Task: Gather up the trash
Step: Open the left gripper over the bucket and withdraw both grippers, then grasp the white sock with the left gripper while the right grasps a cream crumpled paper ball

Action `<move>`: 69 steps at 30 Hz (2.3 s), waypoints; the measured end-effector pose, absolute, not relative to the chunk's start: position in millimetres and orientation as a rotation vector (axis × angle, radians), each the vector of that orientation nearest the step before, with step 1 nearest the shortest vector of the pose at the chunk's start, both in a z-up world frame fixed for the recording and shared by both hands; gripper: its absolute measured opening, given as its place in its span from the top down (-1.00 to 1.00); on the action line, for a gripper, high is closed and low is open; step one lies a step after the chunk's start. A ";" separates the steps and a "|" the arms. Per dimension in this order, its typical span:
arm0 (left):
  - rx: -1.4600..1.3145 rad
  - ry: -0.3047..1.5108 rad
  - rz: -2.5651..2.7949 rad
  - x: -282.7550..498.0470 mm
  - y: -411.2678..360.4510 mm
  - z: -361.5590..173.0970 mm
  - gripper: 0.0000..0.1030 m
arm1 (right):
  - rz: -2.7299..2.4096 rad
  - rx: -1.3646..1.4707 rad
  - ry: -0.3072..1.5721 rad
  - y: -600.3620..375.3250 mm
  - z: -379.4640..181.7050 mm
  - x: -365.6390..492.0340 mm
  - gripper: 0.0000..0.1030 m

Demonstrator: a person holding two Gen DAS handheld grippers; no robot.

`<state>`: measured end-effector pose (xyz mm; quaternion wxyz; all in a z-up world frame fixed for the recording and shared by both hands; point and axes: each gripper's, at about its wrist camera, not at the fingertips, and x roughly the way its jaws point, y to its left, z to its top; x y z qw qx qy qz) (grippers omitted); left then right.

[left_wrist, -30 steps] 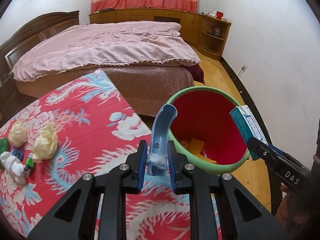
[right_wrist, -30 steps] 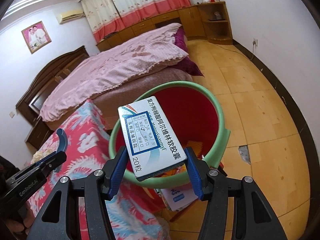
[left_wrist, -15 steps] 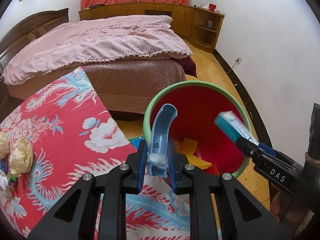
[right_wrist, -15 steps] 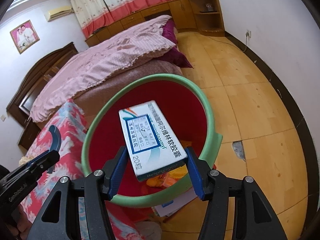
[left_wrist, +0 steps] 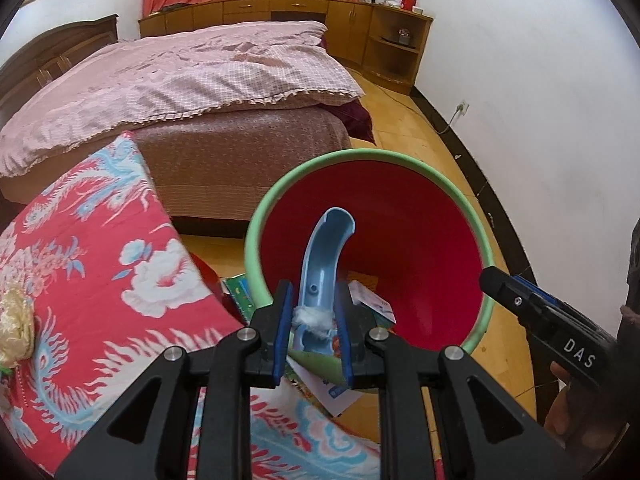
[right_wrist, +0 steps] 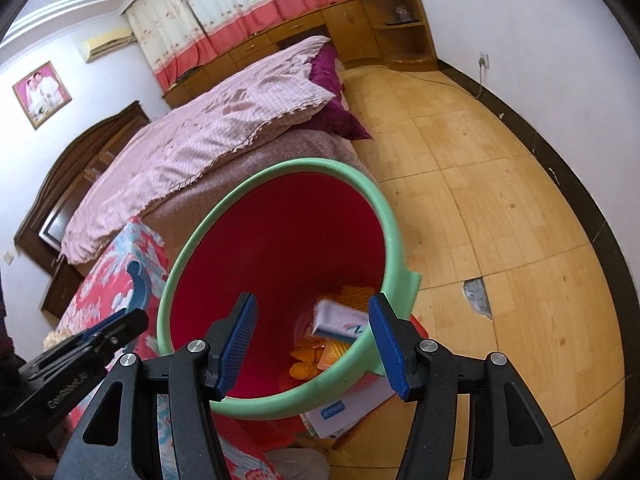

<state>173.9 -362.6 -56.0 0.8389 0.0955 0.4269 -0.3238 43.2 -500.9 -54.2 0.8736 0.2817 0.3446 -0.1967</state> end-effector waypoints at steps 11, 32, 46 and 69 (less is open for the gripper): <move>0.170 0.920 -0.692 168.9 -356.1 -53.7 0.19 | -0.407 0.597 0.698 -497.4 -44.4 35.9 -0.16; 0.069 0.916 -0.586 160.7 -287.0 -32.7 0.19 | -0.344 0.546 0.696 -456.3 -21.8 32.3 -0.17; 0.004 0.877 -0.458 160.9 -215.3 -15.9 0.19 | -0.247 0.489 0.706 -407.7 -7.5 42.7 -0.17; -0.115 0.851 -0.154 184.5 -63.3 -21.7 0.19 | -0.079 0.382 0.794 -322.4 -11.3 86.3 -0.17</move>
